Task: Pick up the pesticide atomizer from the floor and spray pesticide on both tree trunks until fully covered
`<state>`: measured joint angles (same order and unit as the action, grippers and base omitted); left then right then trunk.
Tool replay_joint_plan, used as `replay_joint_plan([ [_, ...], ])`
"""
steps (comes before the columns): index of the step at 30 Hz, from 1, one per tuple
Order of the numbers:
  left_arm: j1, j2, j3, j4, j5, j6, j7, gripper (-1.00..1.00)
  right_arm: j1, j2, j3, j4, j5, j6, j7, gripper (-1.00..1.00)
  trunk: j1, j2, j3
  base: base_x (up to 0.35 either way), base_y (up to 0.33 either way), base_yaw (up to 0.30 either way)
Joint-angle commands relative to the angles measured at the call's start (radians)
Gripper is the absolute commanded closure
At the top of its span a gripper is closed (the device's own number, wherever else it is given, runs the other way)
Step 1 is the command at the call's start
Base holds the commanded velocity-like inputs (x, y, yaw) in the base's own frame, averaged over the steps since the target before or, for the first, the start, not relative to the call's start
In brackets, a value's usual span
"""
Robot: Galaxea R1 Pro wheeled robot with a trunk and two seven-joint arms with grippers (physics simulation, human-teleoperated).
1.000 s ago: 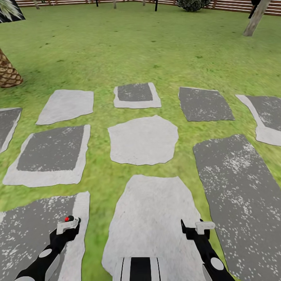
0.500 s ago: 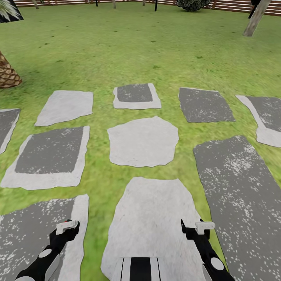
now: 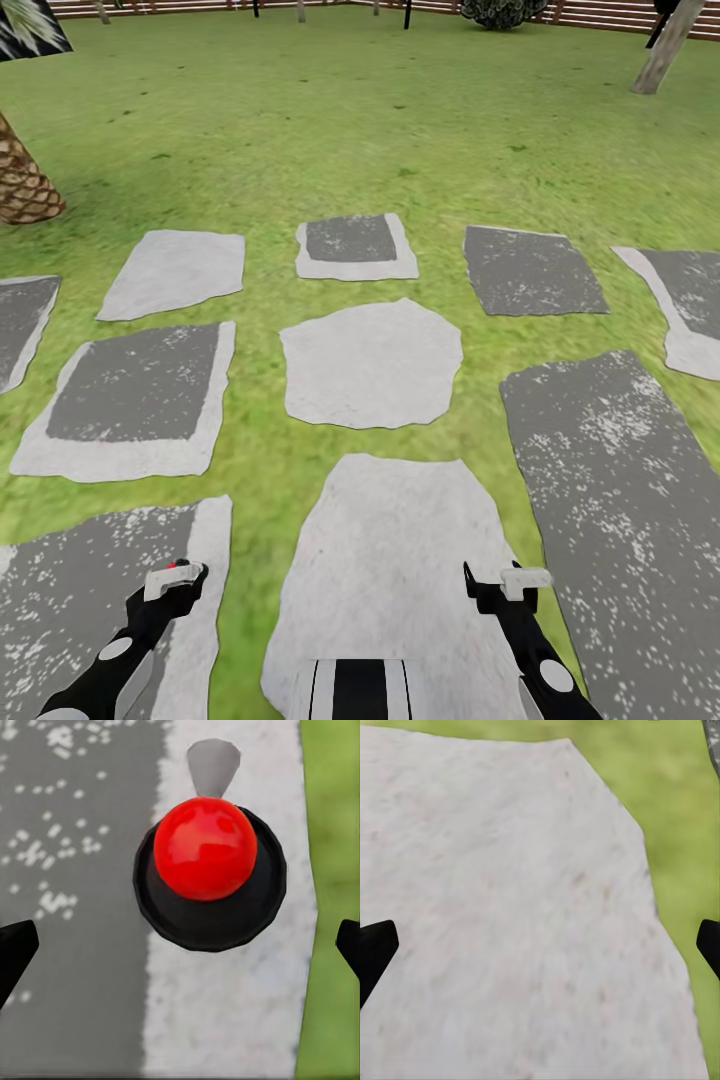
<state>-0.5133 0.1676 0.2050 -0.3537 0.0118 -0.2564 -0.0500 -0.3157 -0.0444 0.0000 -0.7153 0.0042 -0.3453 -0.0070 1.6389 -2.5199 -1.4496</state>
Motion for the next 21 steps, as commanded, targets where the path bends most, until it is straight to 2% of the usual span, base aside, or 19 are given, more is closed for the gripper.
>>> replay_joint_plan([
  [1, -0.001, 0.0, 0.005, 0.001, 0.001, -0.003, -0.005, -1.0, 0.0, 0.0, 0.0, 0.001, 0.0, -0.003, -0.001, -1.0, 0.0, 0.0, -0.001, 0.0, 0.0, 0.053],
  [21, -0.001, 0.0, 0.005, 0.002, 0.001, -0.004, -0.005, -1.0, 0.0, 0.0, 0.0, 0.001, 0.001, -0.003, 0.0, -1.0, 0.0, 0.0, 0.007, 0.0, 0.0, 0.002],
])
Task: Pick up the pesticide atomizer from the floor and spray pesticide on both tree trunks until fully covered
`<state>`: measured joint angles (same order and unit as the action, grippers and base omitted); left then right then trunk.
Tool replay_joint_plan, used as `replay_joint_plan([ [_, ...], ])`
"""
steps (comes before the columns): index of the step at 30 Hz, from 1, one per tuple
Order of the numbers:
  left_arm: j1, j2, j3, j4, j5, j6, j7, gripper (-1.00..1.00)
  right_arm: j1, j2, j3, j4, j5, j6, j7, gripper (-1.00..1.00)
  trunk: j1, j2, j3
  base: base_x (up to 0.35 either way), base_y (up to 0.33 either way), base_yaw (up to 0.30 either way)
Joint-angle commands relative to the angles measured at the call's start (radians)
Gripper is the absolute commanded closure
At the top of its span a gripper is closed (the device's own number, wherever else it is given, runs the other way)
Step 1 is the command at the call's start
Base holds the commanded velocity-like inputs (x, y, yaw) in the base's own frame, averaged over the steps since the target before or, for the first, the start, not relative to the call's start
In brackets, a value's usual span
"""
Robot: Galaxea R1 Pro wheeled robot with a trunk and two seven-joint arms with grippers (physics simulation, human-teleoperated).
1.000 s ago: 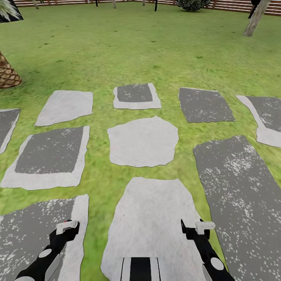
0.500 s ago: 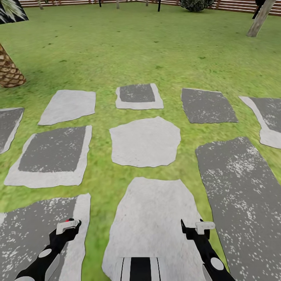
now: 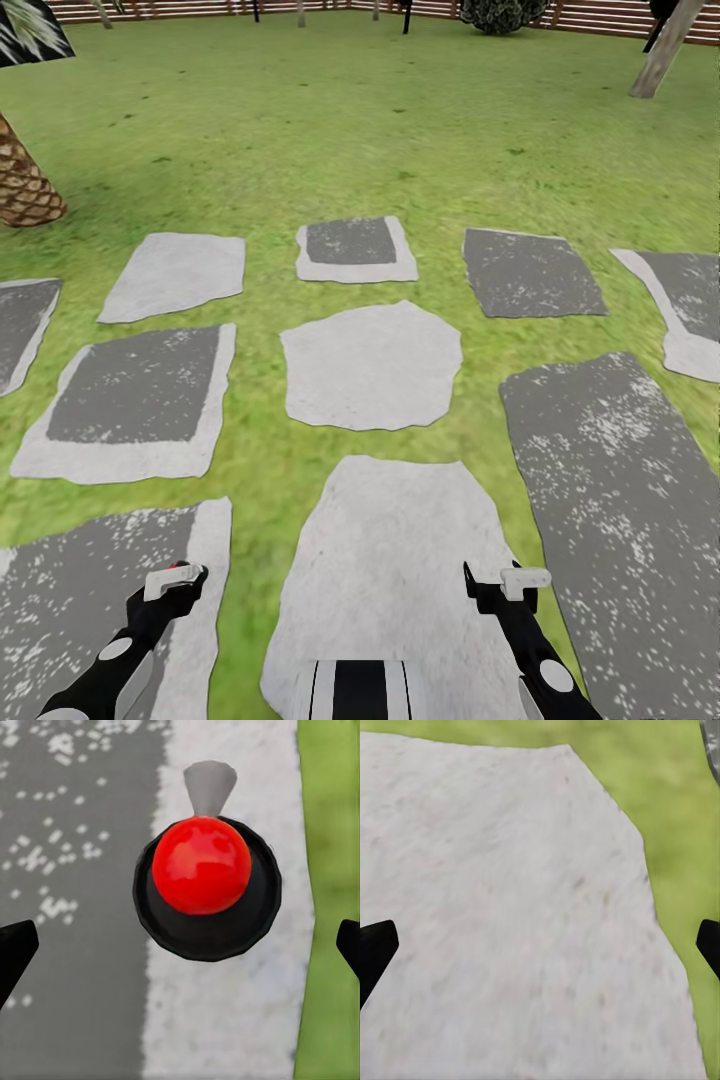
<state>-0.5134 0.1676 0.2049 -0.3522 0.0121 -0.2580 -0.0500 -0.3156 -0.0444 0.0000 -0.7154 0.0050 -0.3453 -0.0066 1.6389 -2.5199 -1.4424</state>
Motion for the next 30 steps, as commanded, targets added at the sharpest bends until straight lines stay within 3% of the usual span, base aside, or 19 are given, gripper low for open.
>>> replay_joint_plan([
  [1, 0.0, 0.0, 0.005, 0.001, 0.001, -0.003, -0.005, -1.0, 0.0, 0.0, 0.0, 0.001, 0.0, -0.003, 0.0, -1.0, 0.0, 0.0, 0.0, 0.0, 0.0, -0.104],
  [26, 0.0, 0.0, 0.004, -0.004, 0.0, -0.004, -0.005, -1.0, 0.0, 0.0, 0.0, 0.003, 0.001, -0.003, -0.001, -1.0, 0.0, 0.0, 0.001, 0.0, 0.0, -0.013],
  [27, 0.0, 0.0, 0.004, -0.005, 0.0, -0.004, -0.005, 1.0, 0.0, 0.0, 0.0, 0.004, 0.001, -0.003, -0.001, -1.0, 0.0, 0.0, 0.001, 0.0, 0.0, 0.0],
  [30, 0.0, 0.0, 0.005, -0.009, 0.0, -0.004, -0.005, 1.0, 0.0, 0.0, 0.0, 0.02, 0.0, -0.003, 0.0, -1.0, 0.0, 0.0, 0.001, 0.0, 0.0, 0.0],
])
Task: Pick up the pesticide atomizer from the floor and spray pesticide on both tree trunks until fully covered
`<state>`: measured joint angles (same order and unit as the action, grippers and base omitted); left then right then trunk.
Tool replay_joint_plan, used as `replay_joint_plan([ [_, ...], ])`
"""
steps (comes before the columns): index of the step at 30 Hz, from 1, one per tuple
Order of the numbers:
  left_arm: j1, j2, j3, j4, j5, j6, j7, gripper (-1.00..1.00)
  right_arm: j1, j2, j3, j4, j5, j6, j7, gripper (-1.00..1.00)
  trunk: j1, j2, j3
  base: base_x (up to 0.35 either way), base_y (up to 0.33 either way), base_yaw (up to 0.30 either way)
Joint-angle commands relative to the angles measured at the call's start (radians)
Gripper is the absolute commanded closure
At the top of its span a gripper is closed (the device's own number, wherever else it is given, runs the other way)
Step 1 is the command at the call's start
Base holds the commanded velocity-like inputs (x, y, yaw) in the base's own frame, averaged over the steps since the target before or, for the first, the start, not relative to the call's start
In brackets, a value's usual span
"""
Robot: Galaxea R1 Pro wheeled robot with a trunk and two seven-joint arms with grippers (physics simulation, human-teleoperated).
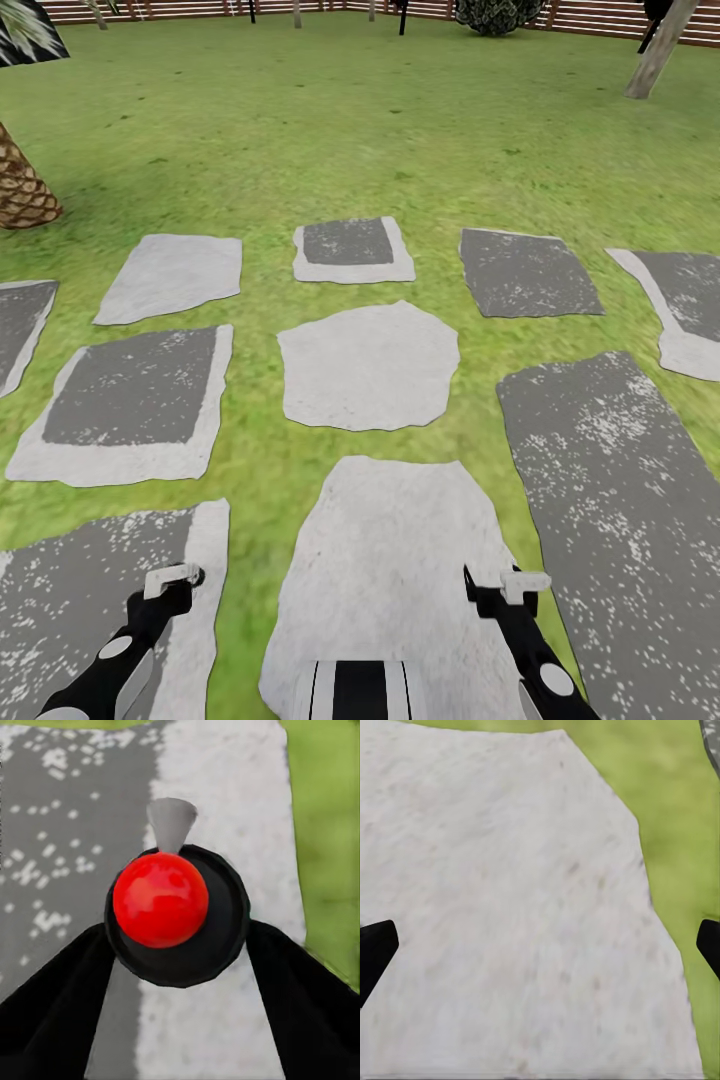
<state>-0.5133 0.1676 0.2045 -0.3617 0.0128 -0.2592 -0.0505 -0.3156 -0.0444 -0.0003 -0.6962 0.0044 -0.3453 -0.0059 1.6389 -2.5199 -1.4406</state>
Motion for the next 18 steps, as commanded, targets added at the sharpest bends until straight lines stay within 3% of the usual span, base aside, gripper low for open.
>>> replay_joint_plan([
  [1, -0.001, 0.0, 0.006, 0.0, -0.001, -0.002, -0.005, 1.0, 0.0, 0.0, 0.0, 0.003, 0.0, -0.003, 0.0, -1.0, 0.0, 0.0, -0.001, 0.0, 0.0, 0.0],
  [18, -0.001, 0.0, 0.007, 0.003, -0.001, -0.002, -0.005, 1.0, 0.0, 0.0, -0.001, 0.007, 0.0, -0.004, 0.0, -1.0, 0.0, 0.0, -0.001, 0.0, 0.0, 0.0],
])
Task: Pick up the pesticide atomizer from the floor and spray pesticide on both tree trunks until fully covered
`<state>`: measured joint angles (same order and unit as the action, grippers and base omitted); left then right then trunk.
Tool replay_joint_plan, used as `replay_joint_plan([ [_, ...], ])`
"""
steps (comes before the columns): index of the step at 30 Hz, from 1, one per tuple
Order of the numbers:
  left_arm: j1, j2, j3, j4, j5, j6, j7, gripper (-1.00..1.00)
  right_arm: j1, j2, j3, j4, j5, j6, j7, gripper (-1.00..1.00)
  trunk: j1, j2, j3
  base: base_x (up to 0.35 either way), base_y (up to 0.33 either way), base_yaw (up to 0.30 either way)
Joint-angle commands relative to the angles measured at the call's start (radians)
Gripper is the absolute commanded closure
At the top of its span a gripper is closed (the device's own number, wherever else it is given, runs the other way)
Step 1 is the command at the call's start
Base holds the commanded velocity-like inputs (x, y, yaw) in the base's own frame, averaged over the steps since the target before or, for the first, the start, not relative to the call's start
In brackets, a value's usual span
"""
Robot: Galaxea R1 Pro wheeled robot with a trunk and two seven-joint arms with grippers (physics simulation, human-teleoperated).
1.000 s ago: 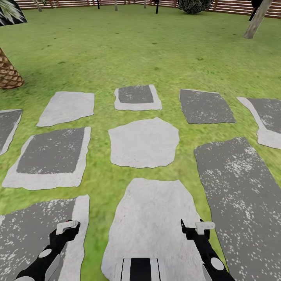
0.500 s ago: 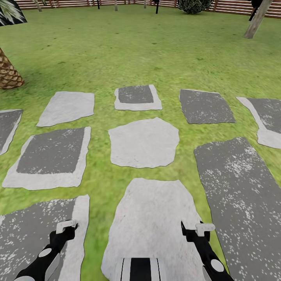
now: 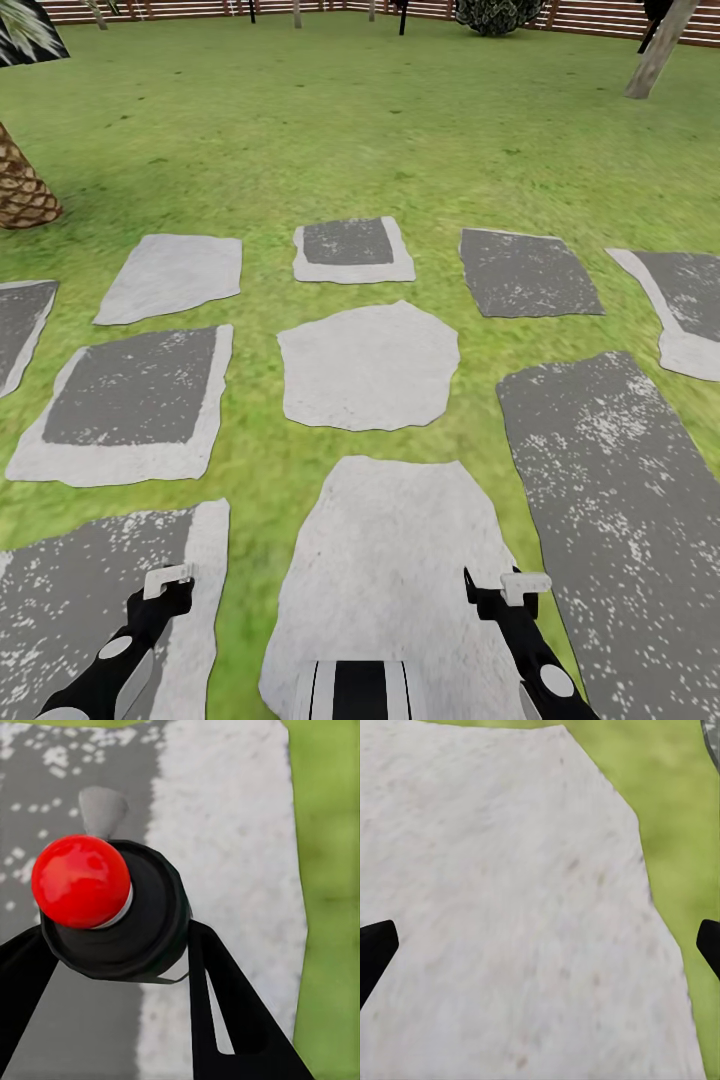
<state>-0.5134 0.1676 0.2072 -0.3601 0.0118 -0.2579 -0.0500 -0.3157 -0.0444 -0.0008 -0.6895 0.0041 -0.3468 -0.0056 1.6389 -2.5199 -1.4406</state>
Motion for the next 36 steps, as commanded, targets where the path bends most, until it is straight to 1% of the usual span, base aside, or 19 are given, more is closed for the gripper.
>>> replay_joint_plan([
  [1, -0.001, 0.0, 0.005, 0.001, 0.001, -0.003, -0.005, 1.0, 0.0, 0.0, 0.0, 0.001, 0.0, -0.003, -0.001, -1.0, 0.0, 0.0, -0.001, 0.0, 0.0, 0.0],
  [9, -0.001, 0.0, 0.005, 0.001, 0.0, -0.003, -0.005, 1.0, 0.0, 0.0, 0.0, 0.001, 0.0, -0.003, -0.001, -1.0, 0.0, 0.0, -0.001, 0.0, 0.0, 0.0],
  [32, 0.002, 0.0, 0.002, 0.009, 0.0, -0.002, -0.005, 1.0, 0.0, 0.0, 0.001, 0.006, 0.001, -0.003, -0.001, -1.0, -0.011, 0.005, 0.09, 0.0, 0.0, -0.006],
  [33, 0.003, 0.001, 0.001, 0.009, 0.0, -0.002, -0.005, 1.0, 0.001, -0.001, 0.001, 0.02, 0.001, -0.003, -0.001, -1.0, -0.011, 0.005, 0.095, 0.0, 0.0, -0.146],
  [34, 0.033, 0.005, 0.001, 0.009, 0.0, -0.001, -0.005, 1.0, 0.001, -0.005, -0.001, 0.105, 0.001, -0.007, -0.002, -1.0, -0.011, 0.006, 0.1, 0.0, 0.0, -0.161],
  [36, 0.056, 0.005, 0.001, 0.008, 0.0, -0.002, -0.005, 1.0, 0.001, -0.013, -0.001, 0.171, 0.001, -0.025, -0.003, -1.0, -0.012, 0.006, 0.11, 0.0, 0.0, -0.162],
])
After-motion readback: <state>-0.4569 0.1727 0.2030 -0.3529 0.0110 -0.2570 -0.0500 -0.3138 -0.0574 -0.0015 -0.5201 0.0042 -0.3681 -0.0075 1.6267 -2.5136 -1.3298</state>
